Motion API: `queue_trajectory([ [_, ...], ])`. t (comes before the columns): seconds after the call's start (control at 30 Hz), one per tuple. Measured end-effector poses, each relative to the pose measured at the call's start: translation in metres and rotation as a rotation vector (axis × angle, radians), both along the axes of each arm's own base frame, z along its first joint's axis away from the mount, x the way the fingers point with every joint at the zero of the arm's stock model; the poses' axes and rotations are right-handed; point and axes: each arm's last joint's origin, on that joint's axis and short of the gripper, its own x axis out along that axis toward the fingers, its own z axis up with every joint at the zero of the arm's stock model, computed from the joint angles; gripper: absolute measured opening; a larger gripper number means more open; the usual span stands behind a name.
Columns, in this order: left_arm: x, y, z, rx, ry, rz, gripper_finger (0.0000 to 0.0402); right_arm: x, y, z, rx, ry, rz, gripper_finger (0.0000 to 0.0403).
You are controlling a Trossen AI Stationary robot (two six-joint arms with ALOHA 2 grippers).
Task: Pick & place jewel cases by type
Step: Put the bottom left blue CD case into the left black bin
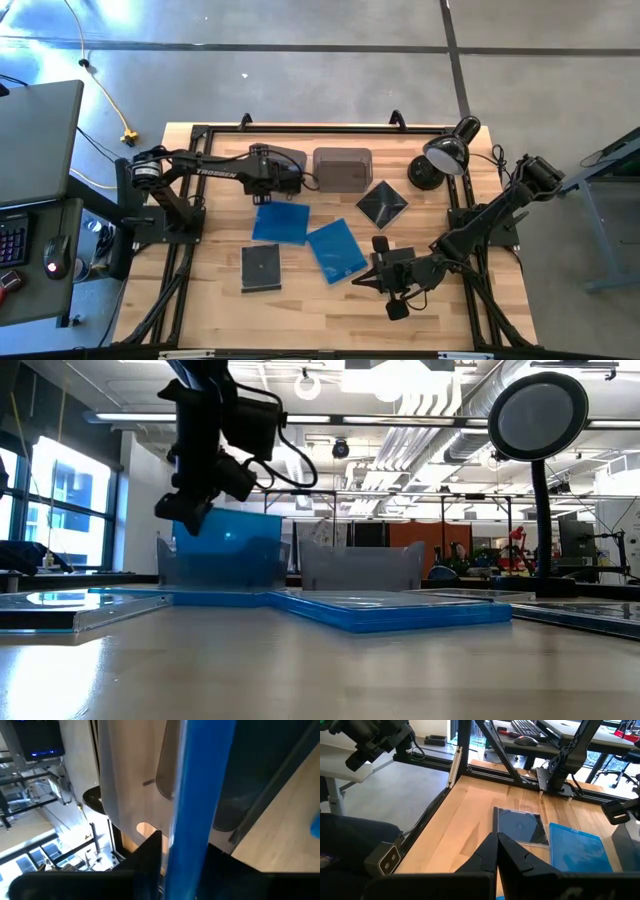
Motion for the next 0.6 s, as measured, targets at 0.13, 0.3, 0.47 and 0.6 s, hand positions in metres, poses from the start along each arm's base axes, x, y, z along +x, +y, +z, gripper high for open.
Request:
queue_trajectory([
  [0.13,-0.002,-0.001,-0.001,-0.040,0.012,0.007,0.0122,0.000,0.000,0.000,0.000,0.000,0.000,0.0000],
  [0.3,-0.010,-0.011,-0.002,-0.179,0.050,0.062,0.0150,0.000,0.000,0.000,0.000,0.000,0.000,0.0000],
  [0.47,-0.014,-0.031,0.000,-0.190,0.133,0.015,0.0154,0.000,0.000,0.000,0.000,0.000,0.000,0.0000],
  [0.6,-0.014,-0.051,0.007,-0.179,0.144,-0.006,0.0154,0.000,0.000,0.000,0.003,0.000,-0.001,0.0000],
])
